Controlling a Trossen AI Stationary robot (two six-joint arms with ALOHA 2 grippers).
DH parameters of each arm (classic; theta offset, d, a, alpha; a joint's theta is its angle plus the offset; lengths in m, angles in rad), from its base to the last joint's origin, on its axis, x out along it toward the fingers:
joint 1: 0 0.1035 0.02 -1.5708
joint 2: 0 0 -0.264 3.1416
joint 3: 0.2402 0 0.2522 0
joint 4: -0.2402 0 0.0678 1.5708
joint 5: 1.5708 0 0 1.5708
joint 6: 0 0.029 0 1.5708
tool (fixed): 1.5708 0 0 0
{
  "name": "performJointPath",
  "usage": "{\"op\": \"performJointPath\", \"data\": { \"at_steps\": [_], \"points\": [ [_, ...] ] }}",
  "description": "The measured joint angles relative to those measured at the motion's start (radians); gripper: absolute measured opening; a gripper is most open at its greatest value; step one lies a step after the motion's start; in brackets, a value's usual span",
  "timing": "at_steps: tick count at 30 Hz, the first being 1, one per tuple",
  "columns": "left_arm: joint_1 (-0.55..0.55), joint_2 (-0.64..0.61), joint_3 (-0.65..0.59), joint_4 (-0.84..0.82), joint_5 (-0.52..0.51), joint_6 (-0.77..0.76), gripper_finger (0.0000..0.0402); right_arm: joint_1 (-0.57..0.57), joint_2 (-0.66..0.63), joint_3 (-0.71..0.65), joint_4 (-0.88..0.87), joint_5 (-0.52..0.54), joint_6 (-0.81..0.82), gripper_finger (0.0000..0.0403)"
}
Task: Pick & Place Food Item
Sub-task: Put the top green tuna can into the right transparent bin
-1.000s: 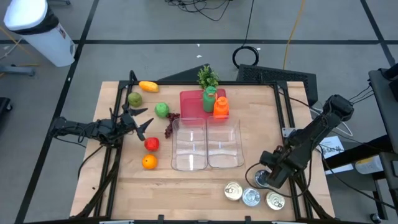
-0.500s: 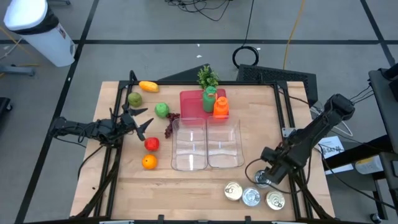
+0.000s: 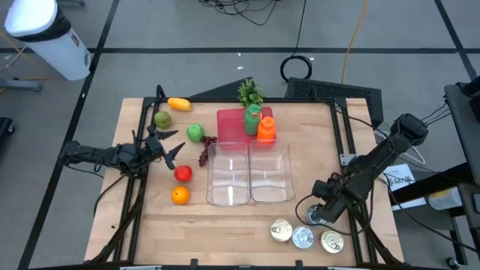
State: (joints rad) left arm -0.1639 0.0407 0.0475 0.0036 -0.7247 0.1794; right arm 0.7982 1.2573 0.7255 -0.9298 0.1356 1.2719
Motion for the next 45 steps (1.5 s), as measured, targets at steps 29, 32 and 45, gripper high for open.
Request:
{"op": "performJointPath", "data": {
  "at_steps": [29,32,45],
  "points": [
    [0.0,0.0,0.0,0.0,0.0,0.0,0.0273,-0.292,0.002,-0.071,-0.072,0.232,0.059,0.0322],
    [0.0,0.0,0.0,0.0,0.0,0.0,0.0273,-0.327,0.002,-0.071,-0.11,0.129,0.078,0.0322],
    [0.0,0.0,0.0,0.0,0.0,0.0,0.0273,-0.342,0.003,-0.072,-0.168,0.042,0.111,0.0314]
  ]
}}
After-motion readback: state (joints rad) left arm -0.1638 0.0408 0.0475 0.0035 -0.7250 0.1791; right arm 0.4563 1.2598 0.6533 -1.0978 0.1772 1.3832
